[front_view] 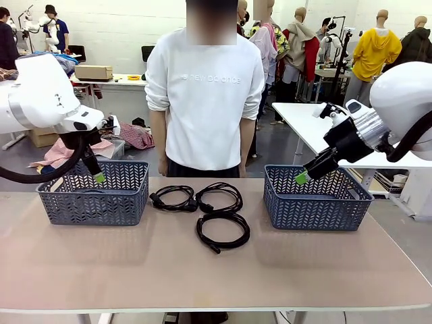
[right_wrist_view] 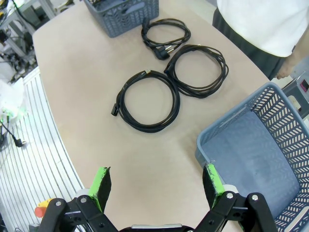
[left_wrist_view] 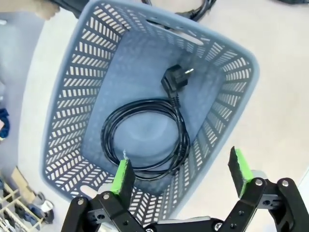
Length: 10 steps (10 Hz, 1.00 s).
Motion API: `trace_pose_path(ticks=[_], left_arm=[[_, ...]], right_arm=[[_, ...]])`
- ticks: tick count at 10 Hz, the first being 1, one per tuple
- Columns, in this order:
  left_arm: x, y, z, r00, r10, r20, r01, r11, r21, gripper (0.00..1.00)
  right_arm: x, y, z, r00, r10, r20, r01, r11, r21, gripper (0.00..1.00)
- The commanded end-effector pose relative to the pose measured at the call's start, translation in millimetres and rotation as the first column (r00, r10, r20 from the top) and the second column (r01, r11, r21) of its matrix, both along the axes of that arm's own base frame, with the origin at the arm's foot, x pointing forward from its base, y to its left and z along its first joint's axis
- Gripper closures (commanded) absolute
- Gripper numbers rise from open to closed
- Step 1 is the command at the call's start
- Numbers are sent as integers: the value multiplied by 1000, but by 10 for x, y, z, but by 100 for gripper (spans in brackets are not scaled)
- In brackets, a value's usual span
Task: Organize the cables according to human instructions.
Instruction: Pick up a bundle of cables and place it in the basket indicated by the human.
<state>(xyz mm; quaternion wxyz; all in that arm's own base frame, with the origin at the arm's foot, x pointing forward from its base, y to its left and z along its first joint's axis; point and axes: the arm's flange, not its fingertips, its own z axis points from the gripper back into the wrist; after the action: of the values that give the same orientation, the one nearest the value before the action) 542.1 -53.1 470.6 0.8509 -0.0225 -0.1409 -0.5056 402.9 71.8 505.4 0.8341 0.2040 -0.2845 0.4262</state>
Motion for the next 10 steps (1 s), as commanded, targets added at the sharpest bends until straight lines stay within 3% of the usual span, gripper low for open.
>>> trace_pose_path(ticks=[1,2,3,7,10], left_arm=[[-65,2,65,999,42,-5,-42,999,-11,0],[-108,-8,42,998,54,-36,-55,998,-22,0],[-12,-1,21,1000,11,-2,-11,1000,-3,0],[-29,-11,21,1000,22,-13,-22,1000,-6,0],[-530,-469,129,998,32,51,-25,991,-128,0]], right_arm=[[24,-5,3,1000,15,11,-15,1000,27,0],[24,-5,3,1000,15,11,-15,1000,27,0],[24,-5,3,1000,15,11,-15,1000,27,0],[24,-5,3,1000,15,11,-15,1000,27,0],[24,-5,3,1000,15,11,-15,1000,27,0]])
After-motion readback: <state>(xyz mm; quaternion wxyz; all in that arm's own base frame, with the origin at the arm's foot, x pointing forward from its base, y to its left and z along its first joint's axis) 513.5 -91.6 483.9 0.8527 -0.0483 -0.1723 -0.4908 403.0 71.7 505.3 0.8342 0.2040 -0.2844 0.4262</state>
